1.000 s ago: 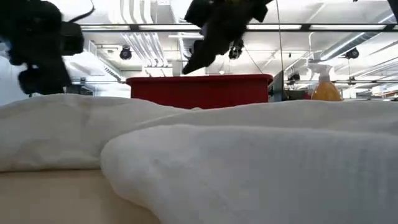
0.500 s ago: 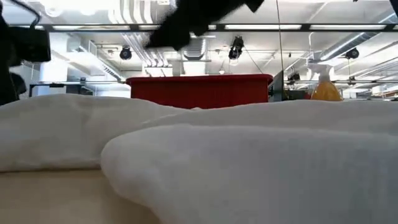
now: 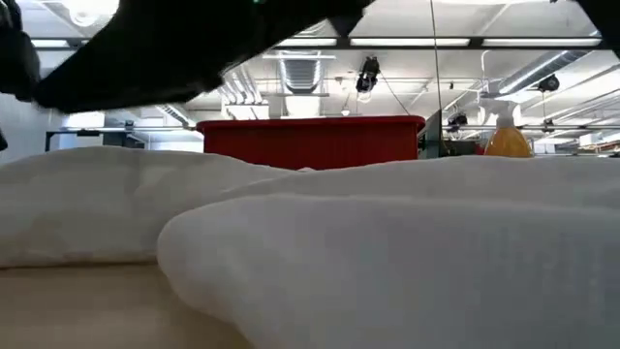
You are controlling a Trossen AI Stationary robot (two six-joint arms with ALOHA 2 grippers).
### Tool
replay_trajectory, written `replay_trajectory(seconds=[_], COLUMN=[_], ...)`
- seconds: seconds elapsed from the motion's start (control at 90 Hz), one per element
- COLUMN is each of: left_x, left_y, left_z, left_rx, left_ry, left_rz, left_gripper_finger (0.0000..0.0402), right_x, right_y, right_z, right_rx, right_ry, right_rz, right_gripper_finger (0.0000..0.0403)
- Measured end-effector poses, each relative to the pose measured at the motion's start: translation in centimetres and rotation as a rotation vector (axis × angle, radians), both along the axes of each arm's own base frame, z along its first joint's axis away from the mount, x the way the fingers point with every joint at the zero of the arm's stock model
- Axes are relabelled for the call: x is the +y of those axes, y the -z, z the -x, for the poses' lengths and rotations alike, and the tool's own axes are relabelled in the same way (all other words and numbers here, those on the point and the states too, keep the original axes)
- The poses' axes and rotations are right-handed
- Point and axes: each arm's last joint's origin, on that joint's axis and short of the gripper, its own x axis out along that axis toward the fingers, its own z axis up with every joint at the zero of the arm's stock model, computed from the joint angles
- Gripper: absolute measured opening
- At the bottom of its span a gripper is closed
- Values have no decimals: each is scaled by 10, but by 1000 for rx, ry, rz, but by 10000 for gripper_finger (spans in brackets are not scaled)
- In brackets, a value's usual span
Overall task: Fold laundry
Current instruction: Fold the white long sleeve shirt
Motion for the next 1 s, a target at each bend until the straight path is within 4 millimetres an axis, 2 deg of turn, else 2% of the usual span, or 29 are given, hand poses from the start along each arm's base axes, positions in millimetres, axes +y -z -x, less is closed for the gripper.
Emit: replay_trajectory(seconds=[0.144,0.311,0.511,0.711,0.844,1.0], left_x=[-8,-12,-12,-12,-13,-13], left_y=[-3,-3,-5,-5,-5,-5], left_z=[9,11,9,9,9,9], left_rx=[-25,-31,-76,-83,-86,-85], left_ry=[74,99,81,78,77,72], left_rz=[34,43,35,29,34,39], left_gripper_finger=[145,127,114,105,106,113], right_x=[4,9,13,6,-1,10], right_y=[12,33,25,36,43,25], right_z=[-23,-36,-40,-37,-39,-34], right_rx=[38,121,103,167,178,162], right_ry=[31,3,6,-7,6,-70], right_rz=[53,90,80,119,131,97], right_gripper_finger=[175,155,99,11,5,2])
